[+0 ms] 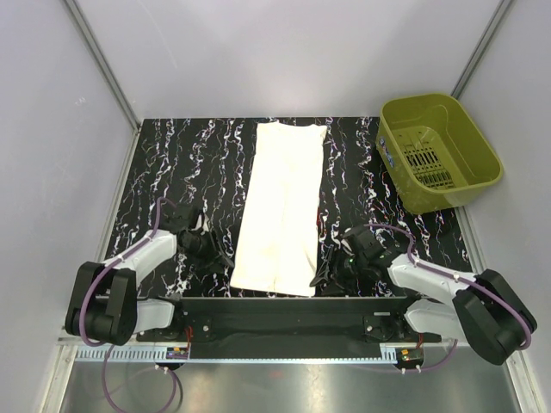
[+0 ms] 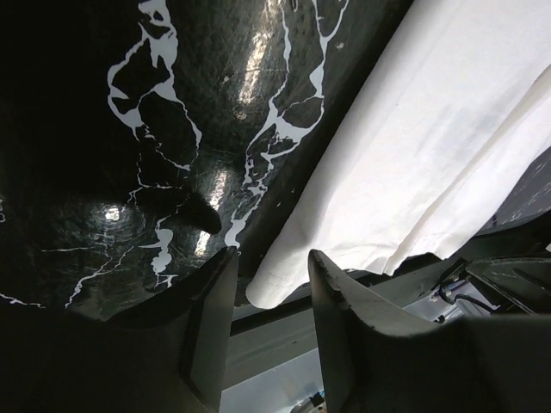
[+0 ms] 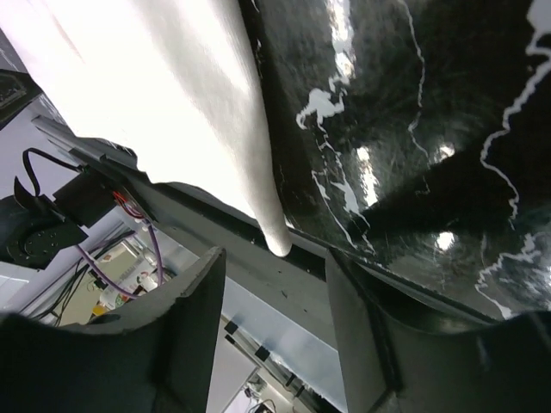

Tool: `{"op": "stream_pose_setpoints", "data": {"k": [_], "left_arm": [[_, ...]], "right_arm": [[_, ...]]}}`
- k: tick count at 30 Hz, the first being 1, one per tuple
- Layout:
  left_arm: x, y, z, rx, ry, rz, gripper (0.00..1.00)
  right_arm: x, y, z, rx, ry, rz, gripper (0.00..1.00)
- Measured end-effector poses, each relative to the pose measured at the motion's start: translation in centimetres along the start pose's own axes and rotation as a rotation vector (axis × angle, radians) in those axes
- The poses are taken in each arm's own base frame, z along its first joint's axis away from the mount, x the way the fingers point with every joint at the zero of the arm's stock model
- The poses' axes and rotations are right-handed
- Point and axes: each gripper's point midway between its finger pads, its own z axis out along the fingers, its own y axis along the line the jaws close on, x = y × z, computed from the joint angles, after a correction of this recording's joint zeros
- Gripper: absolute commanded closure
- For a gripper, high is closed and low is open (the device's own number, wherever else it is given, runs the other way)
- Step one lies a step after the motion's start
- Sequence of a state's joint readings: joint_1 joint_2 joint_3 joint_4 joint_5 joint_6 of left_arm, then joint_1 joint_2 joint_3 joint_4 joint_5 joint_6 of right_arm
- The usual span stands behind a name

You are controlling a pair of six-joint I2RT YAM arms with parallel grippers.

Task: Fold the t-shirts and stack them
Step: Fold the tshirt

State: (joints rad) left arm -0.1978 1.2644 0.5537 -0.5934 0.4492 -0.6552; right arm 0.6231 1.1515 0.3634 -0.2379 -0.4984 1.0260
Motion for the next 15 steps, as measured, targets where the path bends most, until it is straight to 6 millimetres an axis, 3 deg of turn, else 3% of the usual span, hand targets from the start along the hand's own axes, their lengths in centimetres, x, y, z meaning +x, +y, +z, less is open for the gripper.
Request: {"op": "stream_pose_setpoints", "data": {"k": [4,8,15], "left_arm": [[0.1,0.0,0.3,0.002,-0.002,-0.014,0.58],[1.5,0.8,0.8,-0.019,0.035,-0.044,0.58],[2.3,0.2,1.0,-0.014,0.055,-0.043,0.51]], "right_arm": [[-0.4,0.3,0.4,-0.01,-0.005,-0.001,0.47],[-0.7,0.4,0.9,-0.021,-0.01,0.002,0.51],[-0.6,0.4,1.7,-0.024,0.013,0.007,0.54]]}}
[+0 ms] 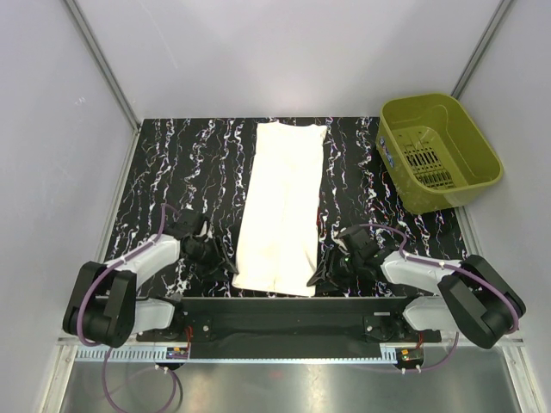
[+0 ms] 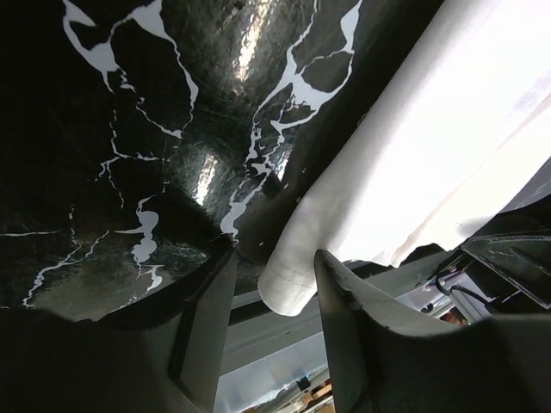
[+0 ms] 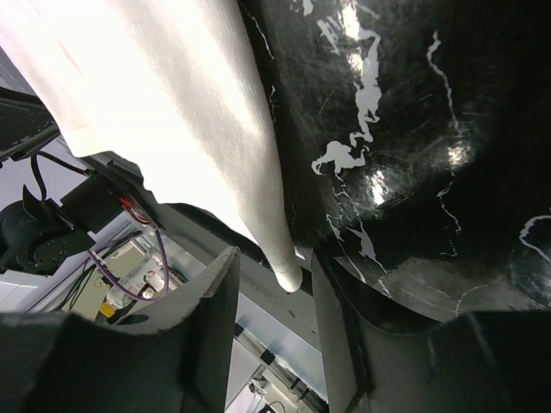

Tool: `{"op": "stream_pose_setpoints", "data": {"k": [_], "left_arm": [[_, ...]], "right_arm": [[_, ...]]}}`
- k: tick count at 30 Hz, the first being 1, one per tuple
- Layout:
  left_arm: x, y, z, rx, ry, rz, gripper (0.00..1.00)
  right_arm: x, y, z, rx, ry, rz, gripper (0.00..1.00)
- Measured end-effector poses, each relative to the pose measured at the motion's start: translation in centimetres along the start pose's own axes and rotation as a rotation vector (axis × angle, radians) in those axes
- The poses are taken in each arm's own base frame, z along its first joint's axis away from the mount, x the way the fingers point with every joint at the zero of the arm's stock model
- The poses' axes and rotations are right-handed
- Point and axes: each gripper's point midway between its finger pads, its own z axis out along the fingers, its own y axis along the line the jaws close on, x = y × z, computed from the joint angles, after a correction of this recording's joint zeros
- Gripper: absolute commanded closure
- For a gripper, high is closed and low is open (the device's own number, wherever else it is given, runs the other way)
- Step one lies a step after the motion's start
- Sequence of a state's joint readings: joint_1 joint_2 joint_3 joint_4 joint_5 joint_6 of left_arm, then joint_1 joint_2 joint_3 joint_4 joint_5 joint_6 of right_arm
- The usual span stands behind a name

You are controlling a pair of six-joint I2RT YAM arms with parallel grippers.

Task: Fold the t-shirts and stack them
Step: Fold the tshirt

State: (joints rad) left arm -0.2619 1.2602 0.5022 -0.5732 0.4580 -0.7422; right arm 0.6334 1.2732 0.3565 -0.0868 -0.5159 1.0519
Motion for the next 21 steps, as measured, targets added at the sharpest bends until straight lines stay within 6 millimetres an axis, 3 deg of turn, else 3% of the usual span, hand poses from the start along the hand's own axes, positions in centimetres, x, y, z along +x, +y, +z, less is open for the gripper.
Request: {"op": "stream_pose_setpoints", "data": {"k": [12,21], "left_arm": [[0.6,1.7,-1.1,-0.103,-0.056,-0.026,0.5],[0.8,1.8,-1.3,-0.115,-0.052,-0.023,0.46]], "right_arm": [[0.2,0.0,0.2,-0.021,0.003,-0.002,0.57],[0.4,0.0,0.3,-0.03,0.015,0.0,0.59]]}}
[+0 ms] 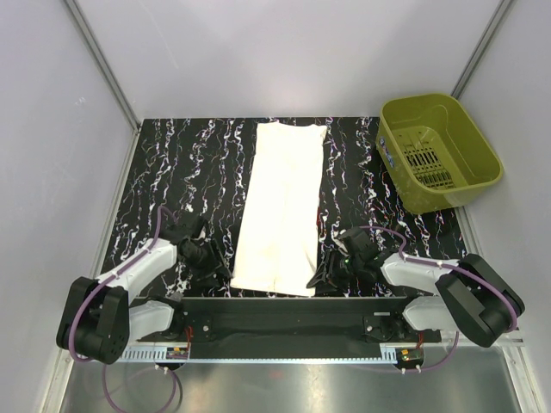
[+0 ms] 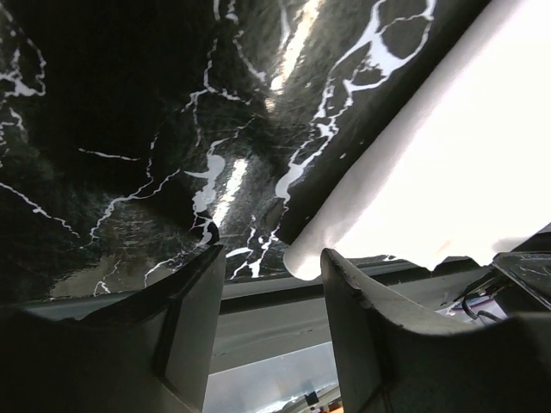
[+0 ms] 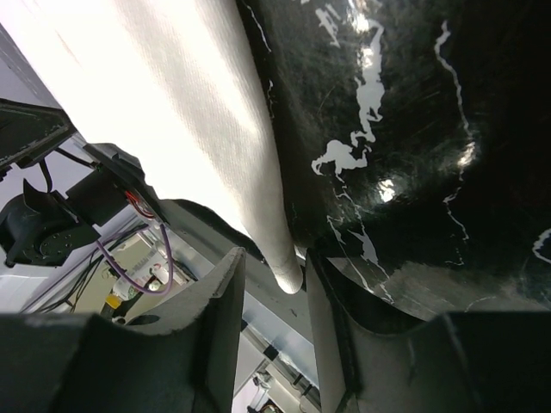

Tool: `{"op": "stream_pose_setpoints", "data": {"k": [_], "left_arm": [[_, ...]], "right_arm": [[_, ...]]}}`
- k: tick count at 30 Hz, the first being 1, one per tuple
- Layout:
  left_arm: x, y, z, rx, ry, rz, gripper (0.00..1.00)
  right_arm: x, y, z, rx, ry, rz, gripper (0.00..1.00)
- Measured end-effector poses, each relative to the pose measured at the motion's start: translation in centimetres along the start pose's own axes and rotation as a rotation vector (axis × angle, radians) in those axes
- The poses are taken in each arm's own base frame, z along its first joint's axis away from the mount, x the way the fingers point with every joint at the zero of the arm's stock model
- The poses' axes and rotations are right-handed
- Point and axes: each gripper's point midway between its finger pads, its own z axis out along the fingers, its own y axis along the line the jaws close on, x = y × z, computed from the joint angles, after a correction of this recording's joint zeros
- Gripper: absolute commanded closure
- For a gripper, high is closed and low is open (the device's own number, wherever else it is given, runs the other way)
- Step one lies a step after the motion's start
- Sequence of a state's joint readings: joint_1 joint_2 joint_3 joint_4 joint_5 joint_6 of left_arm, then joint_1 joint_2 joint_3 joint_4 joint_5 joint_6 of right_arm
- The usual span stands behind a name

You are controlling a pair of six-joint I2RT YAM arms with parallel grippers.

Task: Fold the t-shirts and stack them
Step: Fold the tshirt

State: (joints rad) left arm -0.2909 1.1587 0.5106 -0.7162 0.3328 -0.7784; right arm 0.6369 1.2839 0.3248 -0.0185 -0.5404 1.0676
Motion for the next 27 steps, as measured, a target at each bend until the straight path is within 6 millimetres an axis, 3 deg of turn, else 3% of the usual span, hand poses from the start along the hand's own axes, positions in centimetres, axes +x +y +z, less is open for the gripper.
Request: {"op": "stream_pose_setpoints", "data": {"k": [9,13,20,21,23,25,27], "left_arm": [[-0.7,-1.7,-0.4,0.06,-0.023,0.059,0.42],[0.0,-1.1,0.7,0.05,0.015,0.05,0.46],[0.3,-1.5,1.2,0.069,0.045,0.051,0.67],[0.3,-1.5,1.3,0.07,0.048,0.05,0.74],[0.4,-1.5,1.5,0.075,0.051,0.052,0.83],[0.5,-1.5,1.7,0.078,0.056,0.049,1.0],[0.5,-1.6,1.7,0.087,0.059,0.059,1.0]], "right_arm": [[0.1,-0.1,0.1,0.001,0.007,0.006,0.61],[0.2,0.0,0.4,-0.006,0.021,0.008,0.64],[0.1,0.2,0.7,-0.008,0.032,0.014,0.67],[0.1,0.2,0.7,-0.008,0.032,0.015,0.68],[0.0,0.1,0.7,-0.006,0.03,0.016,0.76],[0.0,-0.1,0.8,0.002,0.024,0.02,0.89],[0.0,-0.4,0.8,0.011,0.017,0.029,0.99]]}}
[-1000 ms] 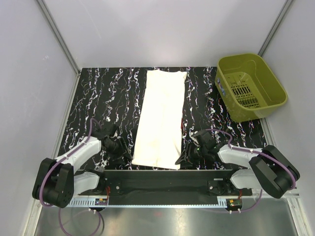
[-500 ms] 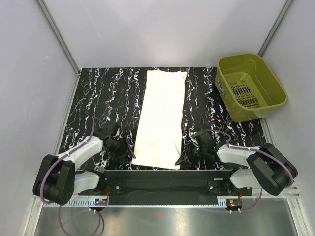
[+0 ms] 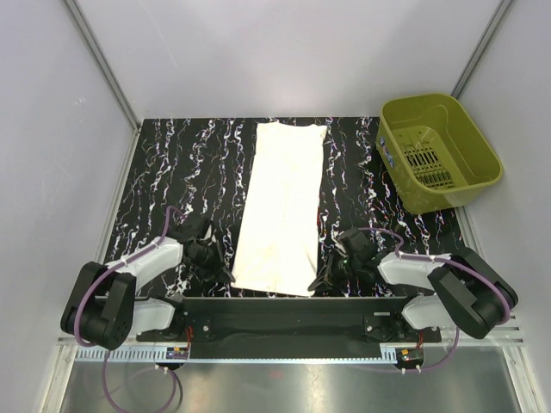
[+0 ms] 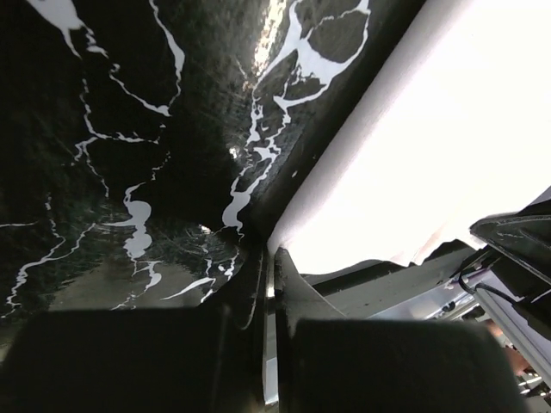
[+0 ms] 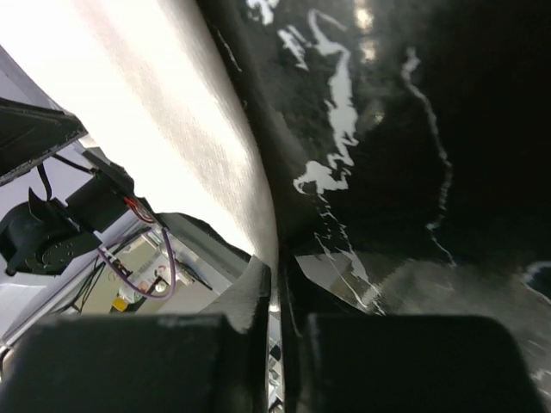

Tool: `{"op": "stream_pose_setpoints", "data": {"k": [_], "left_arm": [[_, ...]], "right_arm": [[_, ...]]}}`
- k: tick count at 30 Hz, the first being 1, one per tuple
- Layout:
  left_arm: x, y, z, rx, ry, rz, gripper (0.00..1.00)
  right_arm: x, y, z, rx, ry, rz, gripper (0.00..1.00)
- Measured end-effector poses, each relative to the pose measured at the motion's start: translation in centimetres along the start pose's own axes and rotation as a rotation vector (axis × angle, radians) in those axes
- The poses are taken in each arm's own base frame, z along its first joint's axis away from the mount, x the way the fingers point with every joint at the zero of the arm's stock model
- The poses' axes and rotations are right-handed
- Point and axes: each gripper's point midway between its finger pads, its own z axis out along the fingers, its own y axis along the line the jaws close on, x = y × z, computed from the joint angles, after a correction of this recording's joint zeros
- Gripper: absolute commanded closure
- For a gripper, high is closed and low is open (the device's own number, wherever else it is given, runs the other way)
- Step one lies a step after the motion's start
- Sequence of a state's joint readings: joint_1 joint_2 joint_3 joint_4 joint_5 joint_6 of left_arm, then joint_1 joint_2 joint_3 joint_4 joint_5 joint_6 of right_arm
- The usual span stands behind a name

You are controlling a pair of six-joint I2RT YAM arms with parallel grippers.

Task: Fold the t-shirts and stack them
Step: Fold the tshirt

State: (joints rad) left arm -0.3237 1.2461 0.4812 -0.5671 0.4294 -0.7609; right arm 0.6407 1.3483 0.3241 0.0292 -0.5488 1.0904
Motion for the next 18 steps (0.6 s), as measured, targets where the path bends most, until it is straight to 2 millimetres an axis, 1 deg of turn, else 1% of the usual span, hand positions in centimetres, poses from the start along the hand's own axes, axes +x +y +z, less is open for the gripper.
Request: {"op": "stream_pose_setpoints", "data": {"k": [1,4,10,12,15,18], "left_arm": [[0.1,0.0,0.0,0.001,0.001,0.005,1.0],[0.6,-0.3,0.2,0.015,0.011,0.019,1.0],[2.3,-0.7,0.3,0.039,0.014,0.055,1.0],[3.0,-1.3,0.2,0.053,0.013,0.081,1.0],[3.6,-2.3,-0.3,0.08,0.003,0.104,1.0],[2.9,-3.6,-1.2,0.08,-0.013,0.106,1.0]], "right_arm": [[0.0,-0.1,-0.1,0.0,-0.007,0.001,1.0],[0.0,-0.4,-0.4,0.009,-0.027,0.007,1.0],[0.4,-0.9,-1.5,0.028,-0.054,0.016,1.0],[0.6,-0.8,-1.9,0.026,-0.06,0.013,1.0],[0.5,-0.8,-2.6,0.035,-0.086,0.003,1.0],[-0.3,-0.1,-3.3,0.05,-0.112,-0.009,1.0]]}}
